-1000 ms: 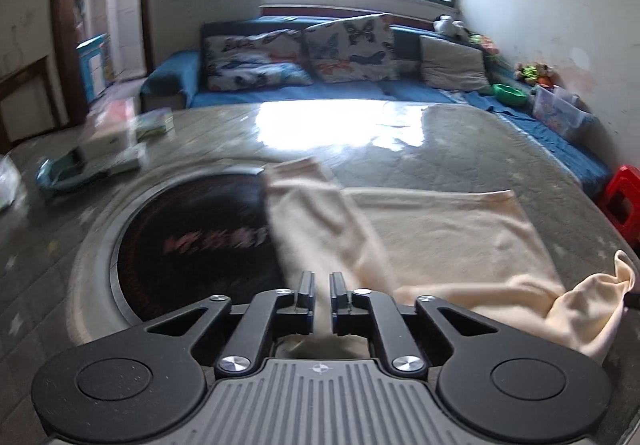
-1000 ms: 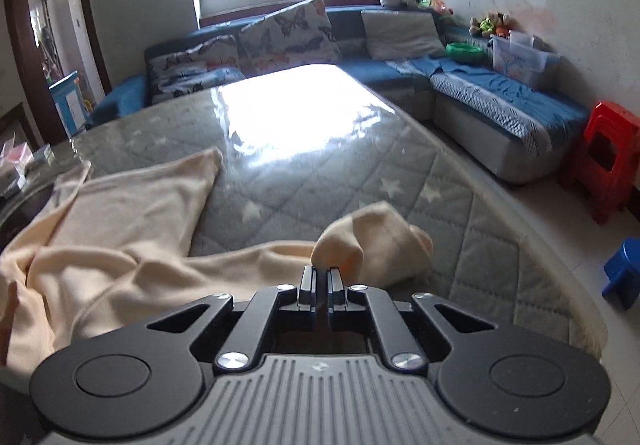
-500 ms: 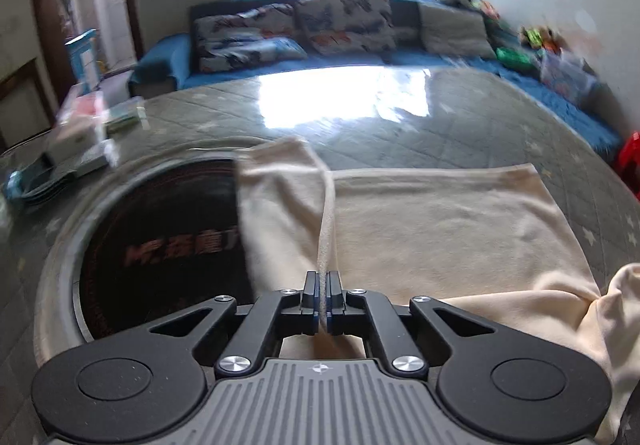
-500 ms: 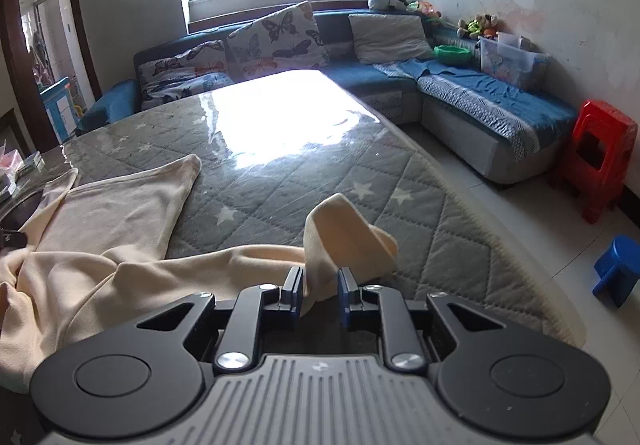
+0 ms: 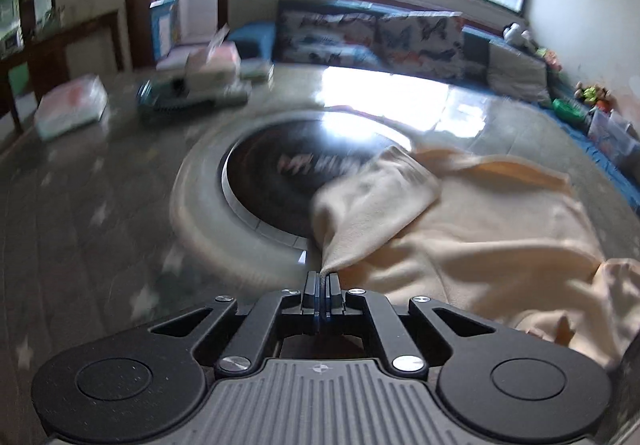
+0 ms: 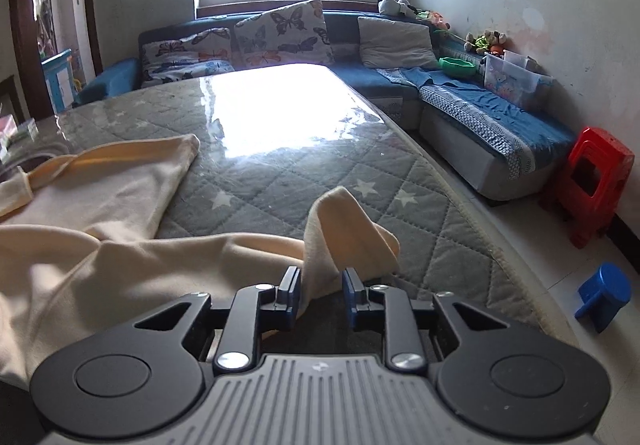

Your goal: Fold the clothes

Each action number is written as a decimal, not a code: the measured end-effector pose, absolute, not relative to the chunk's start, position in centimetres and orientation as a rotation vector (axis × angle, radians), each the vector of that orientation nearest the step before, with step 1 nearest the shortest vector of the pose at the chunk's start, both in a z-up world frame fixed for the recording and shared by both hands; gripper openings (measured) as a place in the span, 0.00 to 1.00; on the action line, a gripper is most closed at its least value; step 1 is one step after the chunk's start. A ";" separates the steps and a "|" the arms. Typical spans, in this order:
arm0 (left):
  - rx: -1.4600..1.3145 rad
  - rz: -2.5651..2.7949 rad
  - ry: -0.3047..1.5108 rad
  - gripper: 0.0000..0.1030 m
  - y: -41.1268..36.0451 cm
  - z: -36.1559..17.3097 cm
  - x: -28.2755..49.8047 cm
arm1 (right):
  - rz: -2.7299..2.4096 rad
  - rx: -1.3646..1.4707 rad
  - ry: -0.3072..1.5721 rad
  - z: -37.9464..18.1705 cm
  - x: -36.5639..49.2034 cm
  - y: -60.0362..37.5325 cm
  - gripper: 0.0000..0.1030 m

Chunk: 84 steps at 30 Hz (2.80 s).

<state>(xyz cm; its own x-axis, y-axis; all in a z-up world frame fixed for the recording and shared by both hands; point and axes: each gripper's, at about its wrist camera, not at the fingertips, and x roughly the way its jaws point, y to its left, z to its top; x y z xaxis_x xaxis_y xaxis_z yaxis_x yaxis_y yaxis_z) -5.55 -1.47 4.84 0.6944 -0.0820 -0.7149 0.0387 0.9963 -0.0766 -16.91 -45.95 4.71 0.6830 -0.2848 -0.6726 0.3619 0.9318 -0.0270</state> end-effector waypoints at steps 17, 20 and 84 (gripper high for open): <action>-0.065 -0.058 0.843 0.03 -1.3 3.9 -6.5 | -0.452 0.122 0.710 4.7 -17.2 -47.2 0.45; -0.058 -0.061 0.840 0.03 -1.4 4.0 -6.6 | -0.487 0.128 0.716 4.6 -17.8 -47.5 0.45; 0.179 -0.306 0.749 0.13 -11.1 2.2 4.0 | -0.455 0.118 0.754 3.5 -15.6 -48.1 0.53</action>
<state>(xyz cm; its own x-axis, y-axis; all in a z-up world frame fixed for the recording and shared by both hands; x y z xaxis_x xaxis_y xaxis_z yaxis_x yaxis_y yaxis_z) 4.00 -11.10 2.16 0.6908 -0.2090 -0.6922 0.3357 0.9406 0.0509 -15.57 -48.10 3.49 0.6366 -0.3562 -0.6840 0.4394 0.8964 -0.0580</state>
